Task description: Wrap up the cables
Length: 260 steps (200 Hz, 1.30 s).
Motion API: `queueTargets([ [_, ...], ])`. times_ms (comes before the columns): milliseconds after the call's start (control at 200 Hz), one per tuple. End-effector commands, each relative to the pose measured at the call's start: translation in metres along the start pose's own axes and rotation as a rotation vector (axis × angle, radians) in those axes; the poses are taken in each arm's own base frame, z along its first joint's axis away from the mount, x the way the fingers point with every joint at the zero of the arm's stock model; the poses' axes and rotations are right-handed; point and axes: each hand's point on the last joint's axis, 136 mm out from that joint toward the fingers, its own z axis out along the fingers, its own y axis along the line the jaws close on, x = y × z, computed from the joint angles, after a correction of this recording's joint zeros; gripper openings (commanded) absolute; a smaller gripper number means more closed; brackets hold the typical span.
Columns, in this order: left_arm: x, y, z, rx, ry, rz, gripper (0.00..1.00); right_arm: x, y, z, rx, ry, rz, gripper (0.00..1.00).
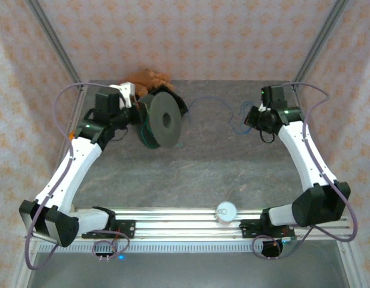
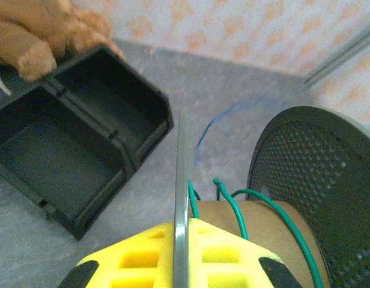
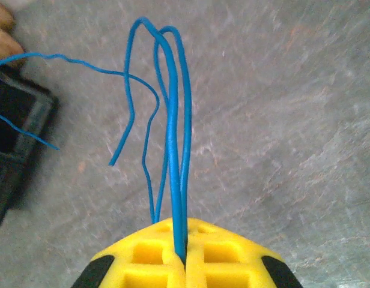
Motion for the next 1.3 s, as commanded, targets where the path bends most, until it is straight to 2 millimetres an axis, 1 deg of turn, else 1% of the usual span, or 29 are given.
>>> queueTargets([
  [0,0.004,0.008,0.009,-0.128,-0.040,0.149,0.00,-0.022,0.012,-0.030,-0.060,-0.104,0.056,0.00],
  [115,0.029,0.004,0.037,-0.179,0.027,0.244,0.00,-0.026,0.032,-0.049,-0.179,-0.134,0.082,0.00],
  [185,0.037,0.005,0.047,-0.216,0.048,0.291,0.00,-0.024,0.043,-0.058,-0.247,-0.124,0.096,0.00],
  [310,0.047,0.008,0.061,-0.227,0.067,0.313,0.00,-0.015,0.054,-0.062,-0.358,-0.072,0.143,0.00],
  [415,0.048,0.009,0.065,-0.227,0.067,0.319,0.14,-0.004,0.059,-0.056,-0.442,0.015,0.208,0.00],
  [470,0.049,0.009,0.066,-0.225,0.062,0.322,0.24,0.003,0.061,-0.051,-0.468,0.054,0.232,0.00],
  [521,0.049,0.009,0.067,-0.223,0.061,0.325,0.30,0.010,0.062,-0.046,-0.488,0.098,0.248,0.00],
  [586,0.051,0.010,0.068,-0.221,0.062,0.327,0.35,0.019,0.063,-0.040,-0.511,0.153,0.271,0.00],
  [661,0.053,0.010,0.068,-0.218,0.066,0.326,0.36,0.027,0.062,-0.034,-0.532,0.198,0.303,0.00],
  [756,0.053,0.012,0.065,-0.227,0.059,0.322,0.38,0.038,0.063,-0.030,-0.563,0.251,0.334,0.00],
  [841,0.051,0.014,0.058,-0.234,0.045,0.314,0.42,0.050,0.066,-0.028,-0.595,0.312,0.357,0.00],
  [901,0.047,0.012,0.051,-0.233,0.029,0.308,0.45,0.058,0.062,-0.025,-0.584,0.336,0.370,0.00],
  [1031,0.039,0.007,0.033,-0.214,-0.007,0.294,0.60,0.075,0.058,-0.016,-0.585,0.399,0.421,0.00],
  [1141,0.037,0.003,0.019,-0.193,-0.010,0.273,0.83,0.083,0.061,-0.013,-0.633,0.451,0.486,0.00],
  [1196,0.039,0.005,0.012,-0.200,0.005,0.260,0.99,0.086,0.062,-0.016,-0.640,0.464,0.503,0.00],
  [1261,0.044,0.008,0.000,-0.210,0.021,0.231,0.99,0.093,0.059,-0.017,-0.612,0.494,0.513,0.00],
  [1276,0.045,0.008,-0.002,-0.208,0.025,0.222,0.99,0.094,0.060,-0.026,-0.622,0.483,0.500,0.00],
  [1296,0.047,0.008,-0.006,-0.208,0.027,0.213,0.99,0.095,0.059,-0.028,-0.619,0.486,0.500,0.00],
])
